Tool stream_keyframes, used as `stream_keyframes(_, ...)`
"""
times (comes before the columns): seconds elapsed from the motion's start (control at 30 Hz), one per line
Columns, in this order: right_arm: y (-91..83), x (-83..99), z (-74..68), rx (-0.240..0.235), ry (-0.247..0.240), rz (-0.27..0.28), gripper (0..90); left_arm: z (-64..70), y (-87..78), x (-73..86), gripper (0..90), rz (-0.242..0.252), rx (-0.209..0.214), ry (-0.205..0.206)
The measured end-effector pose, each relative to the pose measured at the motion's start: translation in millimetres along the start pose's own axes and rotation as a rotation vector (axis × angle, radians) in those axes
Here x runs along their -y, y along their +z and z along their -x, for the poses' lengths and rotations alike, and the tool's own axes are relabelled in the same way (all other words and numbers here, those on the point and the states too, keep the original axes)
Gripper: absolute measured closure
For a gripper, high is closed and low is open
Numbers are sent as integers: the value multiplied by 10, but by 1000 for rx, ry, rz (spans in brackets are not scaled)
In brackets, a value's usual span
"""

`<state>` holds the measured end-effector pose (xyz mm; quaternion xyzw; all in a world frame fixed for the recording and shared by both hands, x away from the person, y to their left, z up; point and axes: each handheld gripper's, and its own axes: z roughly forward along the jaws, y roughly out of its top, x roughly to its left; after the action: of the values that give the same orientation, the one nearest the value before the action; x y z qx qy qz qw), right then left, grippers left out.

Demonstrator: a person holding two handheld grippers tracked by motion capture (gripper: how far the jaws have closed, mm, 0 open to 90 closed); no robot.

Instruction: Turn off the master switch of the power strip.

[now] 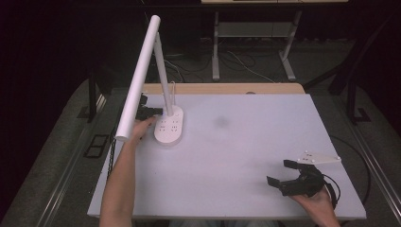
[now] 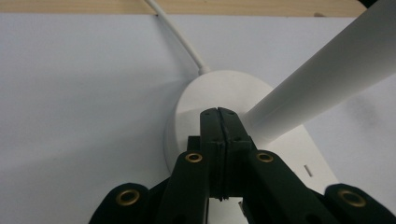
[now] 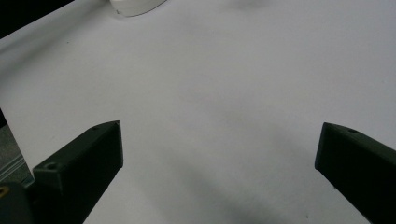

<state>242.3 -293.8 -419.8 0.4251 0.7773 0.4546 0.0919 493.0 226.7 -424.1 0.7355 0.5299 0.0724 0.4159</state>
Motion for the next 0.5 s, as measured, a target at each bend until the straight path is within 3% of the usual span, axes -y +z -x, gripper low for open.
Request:
stream_keyframes(0.1,0,0,-3,0,-1,-1,3,-1,13,7,892,11,14,-16)
stream_keyframes(0.27,-4,2,8,1,3,-3,3,33,38,13,895,4,8,-4)
stream_keyframes(0.5,3,3,6,0,-1,-4,3,10,70,24,899,22,20,-62)
